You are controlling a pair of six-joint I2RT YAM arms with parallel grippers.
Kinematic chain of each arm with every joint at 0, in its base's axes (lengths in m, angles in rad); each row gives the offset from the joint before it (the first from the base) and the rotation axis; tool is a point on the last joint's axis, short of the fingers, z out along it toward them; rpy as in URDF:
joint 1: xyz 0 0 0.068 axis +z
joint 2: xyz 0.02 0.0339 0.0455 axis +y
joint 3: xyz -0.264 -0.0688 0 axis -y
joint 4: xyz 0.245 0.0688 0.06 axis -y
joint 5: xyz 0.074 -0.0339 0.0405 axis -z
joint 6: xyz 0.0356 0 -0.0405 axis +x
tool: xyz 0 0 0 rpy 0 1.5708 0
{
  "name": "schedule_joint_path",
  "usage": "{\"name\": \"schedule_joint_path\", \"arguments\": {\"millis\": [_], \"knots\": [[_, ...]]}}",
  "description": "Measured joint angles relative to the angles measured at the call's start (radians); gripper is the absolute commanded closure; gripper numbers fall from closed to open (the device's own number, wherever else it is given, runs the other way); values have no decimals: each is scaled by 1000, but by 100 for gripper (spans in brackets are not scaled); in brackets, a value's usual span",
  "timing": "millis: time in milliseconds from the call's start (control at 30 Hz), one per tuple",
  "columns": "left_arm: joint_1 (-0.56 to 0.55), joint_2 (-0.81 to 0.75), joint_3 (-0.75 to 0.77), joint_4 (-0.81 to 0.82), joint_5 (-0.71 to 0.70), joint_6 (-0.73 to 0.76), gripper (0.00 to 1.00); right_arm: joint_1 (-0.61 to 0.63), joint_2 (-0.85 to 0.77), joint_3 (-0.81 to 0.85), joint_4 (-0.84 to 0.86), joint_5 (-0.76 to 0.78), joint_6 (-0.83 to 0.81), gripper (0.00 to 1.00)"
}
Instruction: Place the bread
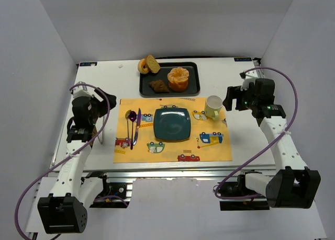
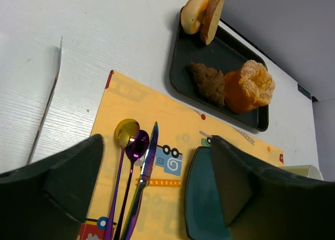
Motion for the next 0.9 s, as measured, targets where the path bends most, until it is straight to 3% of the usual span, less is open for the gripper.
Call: {"name": "schedule_joint_path", "arguments": {"millis": [100, 133, 300, 333, 367, 400, 467, 500, 533, 567, 600, 633, 700, 900], "knots": [[0, -2, 0, -1, -2, -10, 69, 0, 6, 2, -4, -81, -72, 10], [0, 0, 0, -3, -2, -6, 100, -2, 4, 2, -11, -136, -121, 11], [0, 69, 23, -61, -25, 19, 100, 55, -47, -22, -89, -433, -520, 11], [0, 87, 29, -77, -39, 26, 90, 77, -67, -39, -86, -458, -557, 11], [0, 107, 41, -105, -61, 36, 56, 103, -89, -58, -84, -491, -594, 11], [0, 122, 51, -128, -84, 51, 43, 116, -100, -71, -85, -513, -613, 14], [0, 157, 87, -194, -146, 74, 27, 122, -100, -76, -91, -555, -657, 64], [0, 180, 111, -243, -192, 90, 23, 122, -87, -73, -96, -571, -669, 100], [0, 202, 134, -254, -207, 102, 23, 123, -69, -68, -101, -586, -666, 100], [0, 227, 158, -280, -240, 122, 21, 125, -49, -65, -98, -590, -653, 97], [1, 249, 176, -297, -265, 145, 21, 127, -26, -63, -95, -594, -642, 60], [2, 277, 193, -311, -289, 165, 20, 128, -8, -63, -93, -594, -624, 41], [5, 341, 227, -342, -322, 212, 19, 129, 12, -63, -86, -594, -601, 21], [7, 586, 293, -405, -387, 319, 18, 129, 6, -66, -51, -609, -591, 13]]}}
